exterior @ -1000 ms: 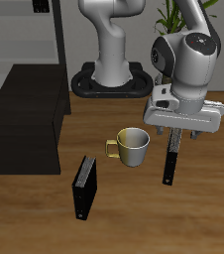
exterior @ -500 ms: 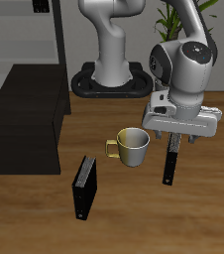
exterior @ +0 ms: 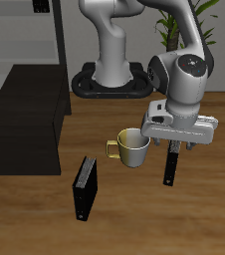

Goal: Place the left black book flat on top of the shelf

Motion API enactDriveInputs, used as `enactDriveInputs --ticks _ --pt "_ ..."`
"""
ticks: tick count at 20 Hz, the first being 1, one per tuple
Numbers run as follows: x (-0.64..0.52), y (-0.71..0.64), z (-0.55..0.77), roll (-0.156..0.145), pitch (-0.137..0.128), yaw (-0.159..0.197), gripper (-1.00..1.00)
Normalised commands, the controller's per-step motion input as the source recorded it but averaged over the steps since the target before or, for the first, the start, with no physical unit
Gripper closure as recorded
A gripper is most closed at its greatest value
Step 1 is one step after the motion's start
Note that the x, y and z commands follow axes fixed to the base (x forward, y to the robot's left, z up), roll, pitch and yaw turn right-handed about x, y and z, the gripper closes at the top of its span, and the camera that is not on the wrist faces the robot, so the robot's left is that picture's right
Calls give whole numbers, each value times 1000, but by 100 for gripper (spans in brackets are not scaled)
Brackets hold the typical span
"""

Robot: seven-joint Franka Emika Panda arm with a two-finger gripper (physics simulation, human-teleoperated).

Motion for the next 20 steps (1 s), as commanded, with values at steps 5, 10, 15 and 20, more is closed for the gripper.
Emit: enactDriveInputs --ticks 5,10,15,20 --pt "-39 40 -231 27 30 16 100" --pt "27 -66 -16 -13 7 0 100" --pt "-36 -74 348 -8 -43 12 100" --pt "-110 -25 730 -6 -91 25 100"
